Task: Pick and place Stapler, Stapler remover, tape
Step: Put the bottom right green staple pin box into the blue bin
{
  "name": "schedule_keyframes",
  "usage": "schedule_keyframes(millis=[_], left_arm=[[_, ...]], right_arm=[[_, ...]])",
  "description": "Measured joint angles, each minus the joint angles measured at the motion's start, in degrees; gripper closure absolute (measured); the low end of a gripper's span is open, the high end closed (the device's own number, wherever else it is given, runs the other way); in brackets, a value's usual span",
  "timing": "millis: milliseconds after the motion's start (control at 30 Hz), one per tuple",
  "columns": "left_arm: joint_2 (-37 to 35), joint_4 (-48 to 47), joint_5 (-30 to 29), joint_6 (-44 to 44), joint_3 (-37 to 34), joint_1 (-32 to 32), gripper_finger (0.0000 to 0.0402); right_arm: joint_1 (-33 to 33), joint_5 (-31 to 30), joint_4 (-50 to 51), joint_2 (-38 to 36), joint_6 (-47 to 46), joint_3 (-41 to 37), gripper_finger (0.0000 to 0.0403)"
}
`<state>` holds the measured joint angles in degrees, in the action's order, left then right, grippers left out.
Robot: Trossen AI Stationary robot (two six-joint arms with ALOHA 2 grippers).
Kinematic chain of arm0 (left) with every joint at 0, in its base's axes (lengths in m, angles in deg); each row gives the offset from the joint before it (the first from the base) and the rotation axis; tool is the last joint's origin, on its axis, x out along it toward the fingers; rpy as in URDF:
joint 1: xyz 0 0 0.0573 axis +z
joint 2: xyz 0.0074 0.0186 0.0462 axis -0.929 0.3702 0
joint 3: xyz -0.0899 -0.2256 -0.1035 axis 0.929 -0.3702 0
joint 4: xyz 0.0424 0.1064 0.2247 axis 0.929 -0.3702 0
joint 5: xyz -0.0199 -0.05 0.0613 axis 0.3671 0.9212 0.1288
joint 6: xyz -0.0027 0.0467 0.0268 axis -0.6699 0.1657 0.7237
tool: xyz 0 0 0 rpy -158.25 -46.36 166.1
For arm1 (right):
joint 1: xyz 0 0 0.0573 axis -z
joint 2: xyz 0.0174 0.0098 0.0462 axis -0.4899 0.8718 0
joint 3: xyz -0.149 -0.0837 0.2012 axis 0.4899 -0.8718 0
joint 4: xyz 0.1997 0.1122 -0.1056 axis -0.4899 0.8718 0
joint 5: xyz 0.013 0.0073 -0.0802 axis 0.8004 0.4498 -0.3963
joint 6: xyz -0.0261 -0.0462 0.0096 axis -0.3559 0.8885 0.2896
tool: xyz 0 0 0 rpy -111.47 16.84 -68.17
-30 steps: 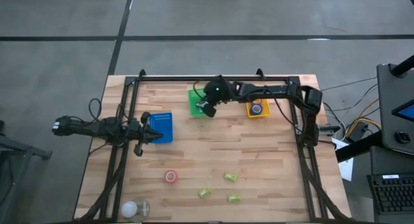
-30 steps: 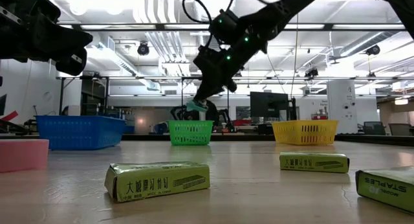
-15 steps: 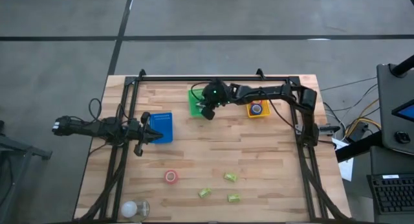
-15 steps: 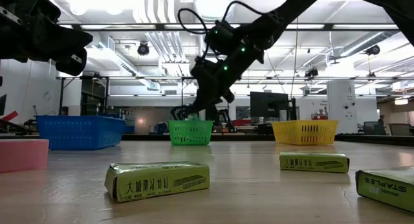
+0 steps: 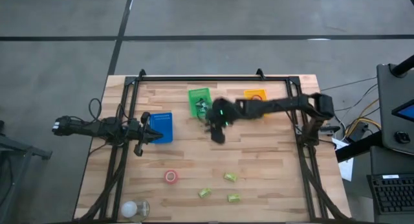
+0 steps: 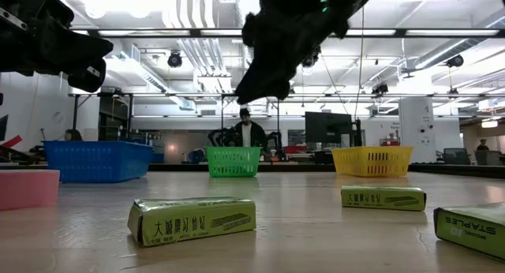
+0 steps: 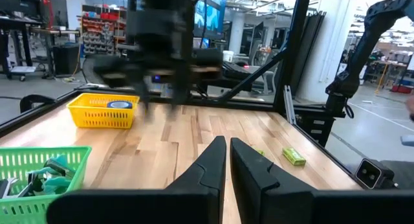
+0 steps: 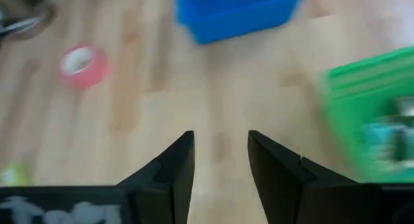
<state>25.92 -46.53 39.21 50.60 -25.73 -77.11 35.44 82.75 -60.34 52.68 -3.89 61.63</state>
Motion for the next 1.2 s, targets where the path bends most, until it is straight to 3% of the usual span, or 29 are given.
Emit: schedule_keyframes(millis=[133,333,567,867,1200], left_arm=[[0.0,0.0,0.0,0.0,0.02,0.0,0.0376],[0.02,-0.02,0.0,0.02,0.02,0.01,0.0376],[0.09,-0.02,0.0,0.0,0.01,0.0,0.0376],[0.09,-0.02,0.0,0.01,0.0,0.01,0.0376],[0.15,0.0,0.0,0.02,0.02,0.01,0.0376]], right_arm=[[-8.75,-6.58,-1.8,-5.44,-3.82,-5.42,0.0265],[-23.93,-22.74,-7.89,-15.99,-10.18,-17.57,0.0279],[-39.16,-34.78,-16.94,-24.34,-18.61,-30.85,0.029],[-45.66,-34.9,-26.2,-20.44,-30.86,-38.36,0.0287],[-49.62,-33.3,-33.75,-9.34,-30.08,-35.0,0.0198]])
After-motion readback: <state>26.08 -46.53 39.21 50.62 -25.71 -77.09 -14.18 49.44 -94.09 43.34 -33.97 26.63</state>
